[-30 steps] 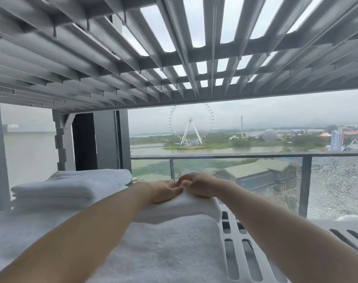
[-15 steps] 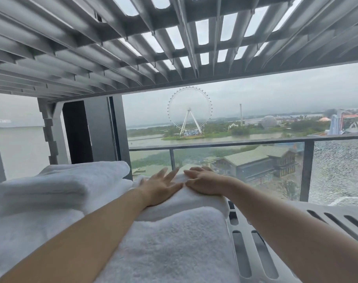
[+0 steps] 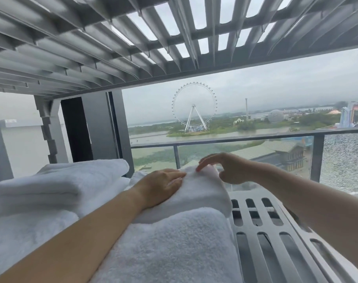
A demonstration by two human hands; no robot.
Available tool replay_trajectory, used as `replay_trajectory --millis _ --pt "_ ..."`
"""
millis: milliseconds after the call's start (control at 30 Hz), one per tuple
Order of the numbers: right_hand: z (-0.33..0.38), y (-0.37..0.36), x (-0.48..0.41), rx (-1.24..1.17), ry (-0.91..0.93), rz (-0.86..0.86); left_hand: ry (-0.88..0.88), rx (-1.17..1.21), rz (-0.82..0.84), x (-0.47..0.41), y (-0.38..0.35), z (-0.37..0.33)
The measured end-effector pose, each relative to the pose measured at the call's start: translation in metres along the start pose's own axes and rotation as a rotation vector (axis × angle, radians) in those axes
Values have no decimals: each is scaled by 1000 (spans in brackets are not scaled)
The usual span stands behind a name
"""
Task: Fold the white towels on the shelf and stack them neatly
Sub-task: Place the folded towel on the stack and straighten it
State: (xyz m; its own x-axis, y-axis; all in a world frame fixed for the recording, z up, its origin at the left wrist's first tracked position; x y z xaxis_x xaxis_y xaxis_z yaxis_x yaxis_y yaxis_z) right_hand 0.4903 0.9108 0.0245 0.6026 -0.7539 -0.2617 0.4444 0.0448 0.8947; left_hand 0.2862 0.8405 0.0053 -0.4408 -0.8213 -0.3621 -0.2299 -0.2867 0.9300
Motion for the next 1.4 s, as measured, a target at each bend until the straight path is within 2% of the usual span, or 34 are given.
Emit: replay_trajectory --millis 133,233,367,533,733,867,967,1100,1200,1400 --pt "-8 -1 20 236 202 -64 -28 44 35 6 11 -7" --pt "-10 -6 32 325 317 -125 -67 44 87 6 26 -20" --pt "-8 -14 45 365 448 -194 -63 30 276 7 33 -38" --pt "-4 -11 42 290 457 -198 -40 -76 381 15 30 -42" --pt "1 -6 34 173 434 -219 -33 36 336 24 38 -37" --pt "-2 -9 31 111 387 -278 -41 27 225 35 34 -29" --pt "-4 -17 29 101 368 -329 -80 -34 99 42 26 -27" --pt "-7 -24 30 67 365 -342 -125 -138 21 44 23 -31" --pt "-10 -25 33 37 368 -364 -154 -290 10 39 20 -38" --pt "-10 -23 37 130 457 -351 -190 -373 55 33 18 -44"
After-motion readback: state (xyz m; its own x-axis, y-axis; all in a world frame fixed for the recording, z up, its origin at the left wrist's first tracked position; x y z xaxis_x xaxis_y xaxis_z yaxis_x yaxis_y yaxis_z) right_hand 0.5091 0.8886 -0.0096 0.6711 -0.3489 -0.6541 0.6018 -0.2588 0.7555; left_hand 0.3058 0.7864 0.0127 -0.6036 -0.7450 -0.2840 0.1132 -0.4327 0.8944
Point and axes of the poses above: each hand's wrist, its own x-axis away from the middle knuckle, its own y-axis out of the back of the hand, z = x × y, the point moved 2 cm from there along -x, towards the middle knuckle, and after that the axes turned 10 degrees about -y, right-handed, at the moved point
